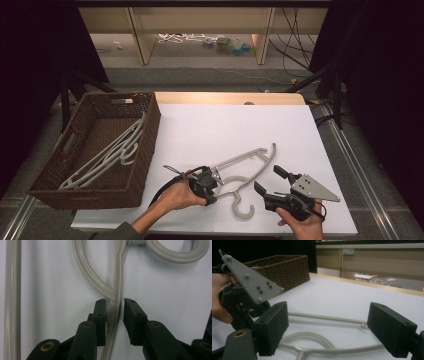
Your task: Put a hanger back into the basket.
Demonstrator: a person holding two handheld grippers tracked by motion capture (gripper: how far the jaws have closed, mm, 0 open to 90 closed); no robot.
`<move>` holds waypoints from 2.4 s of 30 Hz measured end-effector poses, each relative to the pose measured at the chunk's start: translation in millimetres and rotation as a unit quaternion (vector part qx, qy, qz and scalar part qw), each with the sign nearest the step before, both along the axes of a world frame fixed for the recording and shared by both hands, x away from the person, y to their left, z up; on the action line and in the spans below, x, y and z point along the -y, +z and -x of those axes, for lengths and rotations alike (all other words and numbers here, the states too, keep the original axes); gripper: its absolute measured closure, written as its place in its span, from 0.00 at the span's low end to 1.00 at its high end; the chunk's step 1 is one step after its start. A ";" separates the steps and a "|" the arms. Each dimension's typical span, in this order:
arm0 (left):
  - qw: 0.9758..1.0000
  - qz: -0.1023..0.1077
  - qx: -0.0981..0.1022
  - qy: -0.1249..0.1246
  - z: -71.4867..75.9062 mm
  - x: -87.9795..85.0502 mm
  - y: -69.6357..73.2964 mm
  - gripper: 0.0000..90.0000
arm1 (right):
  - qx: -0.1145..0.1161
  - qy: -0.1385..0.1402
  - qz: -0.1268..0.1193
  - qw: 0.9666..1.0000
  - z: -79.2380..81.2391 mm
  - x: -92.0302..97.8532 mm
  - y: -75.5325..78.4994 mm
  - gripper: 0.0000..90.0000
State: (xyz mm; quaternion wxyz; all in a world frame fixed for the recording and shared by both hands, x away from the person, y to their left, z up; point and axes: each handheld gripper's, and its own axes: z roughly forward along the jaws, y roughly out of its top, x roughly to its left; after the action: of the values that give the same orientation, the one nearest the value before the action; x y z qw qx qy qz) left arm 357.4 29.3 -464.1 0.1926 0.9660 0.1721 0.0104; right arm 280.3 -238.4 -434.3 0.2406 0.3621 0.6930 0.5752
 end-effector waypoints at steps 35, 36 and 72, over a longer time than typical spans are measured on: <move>0.998 0.060 -0.004 0.019 -14.9 -9.2 17.4 0.90 | 0.006 -0.005 -0.007 1.000 1.3 3.0 3.8 0.21; 0.997 0.068 -0.008 0.028 -15.6 -11.1 19.0 0.90 | -0.002 -0.005 -0.001 1.000 2.0 4.1 4.6 0.21; 0.963 0.236 0.026 0.128 -35.3 -77.7 80.6 0.91 | 0.006 -0.025 -0.017 1.000 1.4 10.9 4.5 0.21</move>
State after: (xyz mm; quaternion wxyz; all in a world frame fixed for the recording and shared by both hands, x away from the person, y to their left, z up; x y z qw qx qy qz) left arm 392.8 107.0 -383.4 0.4166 0.8625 0.2865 0.0189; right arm 278.8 -249.2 -429.8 0.2533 0.3798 0.6725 0.5826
